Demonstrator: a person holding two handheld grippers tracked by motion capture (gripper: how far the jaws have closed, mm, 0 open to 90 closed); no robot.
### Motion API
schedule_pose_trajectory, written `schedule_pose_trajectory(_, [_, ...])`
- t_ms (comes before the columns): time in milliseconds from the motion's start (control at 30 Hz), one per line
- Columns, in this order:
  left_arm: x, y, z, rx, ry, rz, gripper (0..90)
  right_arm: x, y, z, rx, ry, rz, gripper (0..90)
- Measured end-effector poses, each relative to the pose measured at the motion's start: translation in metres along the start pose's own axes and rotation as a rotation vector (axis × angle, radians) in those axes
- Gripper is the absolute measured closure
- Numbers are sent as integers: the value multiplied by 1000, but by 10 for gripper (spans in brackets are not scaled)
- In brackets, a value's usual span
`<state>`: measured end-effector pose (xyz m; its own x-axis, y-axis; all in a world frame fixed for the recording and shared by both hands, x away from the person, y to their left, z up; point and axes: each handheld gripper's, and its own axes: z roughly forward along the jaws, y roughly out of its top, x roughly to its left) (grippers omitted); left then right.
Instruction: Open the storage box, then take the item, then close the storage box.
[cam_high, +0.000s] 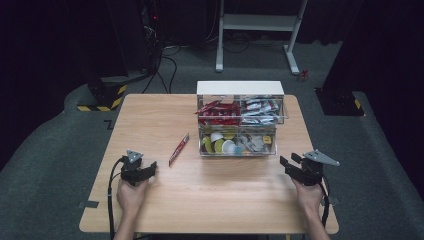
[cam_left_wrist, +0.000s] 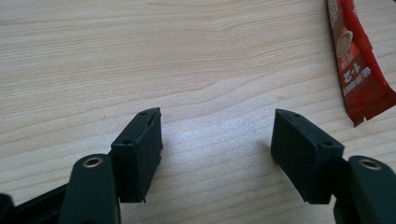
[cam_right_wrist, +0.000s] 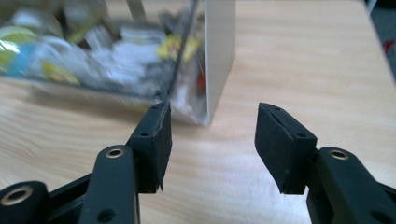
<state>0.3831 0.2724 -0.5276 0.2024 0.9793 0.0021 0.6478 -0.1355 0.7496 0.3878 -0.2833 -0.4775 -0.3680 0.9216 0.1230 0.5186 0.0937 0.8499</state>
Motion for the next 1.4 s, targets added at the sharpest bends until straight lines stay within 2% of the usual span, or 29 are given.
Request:
schedule_pose_trajectory(267, [0,0,0,0,0,0,341,-5,-11,22,100,-33,18,457])
schedule_pose_trajectory(433, [0,0,0,0,0,0,341,-7,-14,31,133,-54,9,459])
schedule_pose_trajectory(500, [0,0,0,0,0,0,341,-8,-15,34,146,-63,19,460])
schedule_pose_trajectory(900, [0,0,0,0,0,0,341,-14,-18,43,191,-97,25,464])
schedule_pose_trajectory(1400, [0,0,0,0,2,-2,342,-18,-14,53,203,-140,10,461])
